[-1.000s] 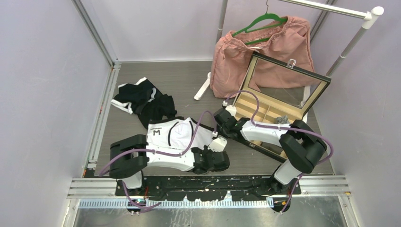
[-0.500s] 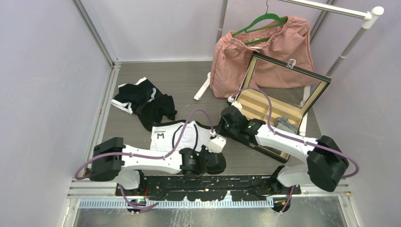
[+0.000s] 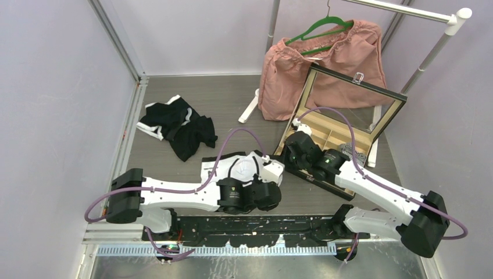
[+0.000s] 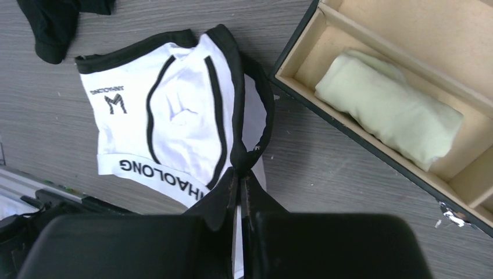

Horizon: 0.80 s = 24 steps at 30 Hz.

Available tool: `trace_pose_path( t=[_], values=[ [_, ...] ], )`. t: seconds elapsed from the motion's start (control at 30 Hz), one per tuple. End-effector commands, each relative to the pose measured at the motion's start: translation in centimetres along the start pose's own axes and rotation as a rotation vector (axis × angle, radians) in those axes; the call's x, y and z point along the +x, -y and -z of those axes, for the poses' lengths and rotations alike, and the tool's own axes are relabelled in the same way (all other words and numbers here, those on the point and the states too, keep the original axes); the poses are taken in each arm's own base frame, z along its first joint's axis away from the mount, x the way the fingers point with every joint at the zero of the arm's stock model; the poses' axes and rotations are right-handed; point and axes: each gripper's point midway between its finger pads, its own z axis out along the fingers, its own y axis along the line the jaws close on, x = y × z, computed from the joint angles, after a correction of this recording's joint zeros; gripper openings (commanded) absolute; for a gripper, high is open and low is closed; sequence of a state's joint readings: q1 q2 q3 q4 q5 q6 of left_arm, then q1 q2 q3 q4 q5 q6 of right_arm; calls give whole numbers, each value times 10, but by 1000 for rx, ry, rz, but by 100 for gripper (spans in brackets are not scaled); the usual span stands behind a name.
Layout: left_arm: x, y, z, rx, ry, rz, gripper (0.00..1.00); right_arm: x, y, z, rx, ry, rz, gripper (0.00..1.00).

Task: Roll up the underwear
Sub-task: Fold the underwear at the center of the board.

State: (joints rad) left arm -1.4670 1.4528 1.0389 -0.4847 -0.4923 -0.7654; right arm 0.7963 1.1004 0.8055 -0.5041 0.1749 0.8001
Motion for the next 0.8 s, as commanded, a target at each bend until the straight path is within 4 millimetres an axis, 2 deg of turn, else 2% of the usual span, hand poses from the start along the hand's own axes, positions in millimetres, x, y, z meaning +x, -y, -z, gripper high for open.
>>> trace_pose_path(
  t=[0.0,0.2,0.3,0.57,0.77],
  values=[
    [-21,15,11,76,70,39,1,-17,-11,24,-48,40,19,1],
    [-25,3,24,79,114,92,1,-22,-25,32,-102,36,12,1],
    [-23,-9,32,73,137,135,1,-25,-43,29,-154,10,11,1],
    [-5,-55,54,29,185,262,1,-36,-90,10,-229,-27,32,1],
    [5,-89,74,-17,209,319,1,-28,-130,-10,-251,-75,107,1]
  ],
)
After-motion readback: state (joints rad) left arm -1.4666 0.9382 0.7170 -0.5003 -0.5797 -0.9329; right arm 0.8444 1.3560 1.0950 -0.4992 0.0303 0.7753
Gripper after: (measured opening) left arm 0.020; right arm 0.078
